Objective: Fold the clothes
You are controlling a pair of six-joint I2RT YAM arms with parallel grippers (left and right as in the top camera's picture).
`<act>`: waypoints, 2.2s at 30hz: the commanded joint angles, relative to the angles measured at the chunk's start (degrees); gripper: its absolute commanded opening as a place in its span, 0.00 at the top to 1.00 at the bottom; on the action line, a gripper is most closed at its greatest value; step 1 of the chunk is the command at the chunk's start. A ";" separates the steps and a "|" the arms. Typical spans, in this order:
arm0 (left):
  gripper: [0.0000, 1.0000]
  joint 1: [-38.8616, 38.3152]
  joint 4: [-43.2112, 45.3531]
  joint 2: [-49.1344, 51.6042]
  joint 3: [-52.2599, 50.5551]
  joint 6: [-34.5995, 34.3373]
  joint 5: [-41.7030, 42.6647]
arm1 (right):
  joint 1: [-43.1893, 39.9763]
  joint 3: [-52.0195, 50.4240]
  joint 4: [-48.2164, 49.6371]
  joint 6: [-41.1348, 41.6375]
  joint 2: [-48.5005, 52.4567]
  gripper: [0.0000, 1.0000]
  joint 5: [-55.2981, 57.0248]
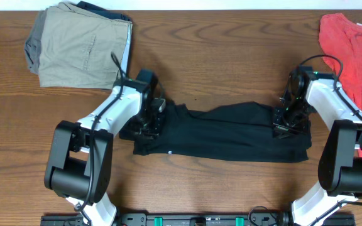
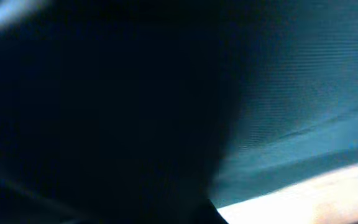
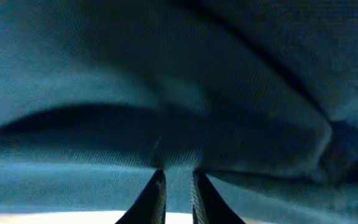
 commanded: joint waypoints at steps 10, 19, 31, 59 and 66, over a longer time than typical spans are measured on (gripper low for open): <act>0.94 10.86 -1.16 1.14 -4.59 -8.50 -14.69 | 0.26 -8.35 12.90 3.67 -0.52 0.96 -0.24; 0.94 14.08 -10.49 1.01 -4.63 -9.92 -14.49 | 0.26 -7.37 17.33 2.97 -0.55 0.93 -0.28; 0.94 14.08 -10.78 -5.09 -3.32 -9.94 -14.47 | -1.79 15.52 -2.60 -1.75 -0.55 0.36 3.28; 0.02 14.08 -10.10 -13.42 -2.67 -10.10 -14.25 | -18.32 -9.22 15.52 -13.84 -0.48 0.01 -20.09; 0.02 14.08 -9.40 -13.42 -2.67 -10.16 -14.25 | -16.09 -14.32 16.70 -13.97 -0.48 0.16 -26.21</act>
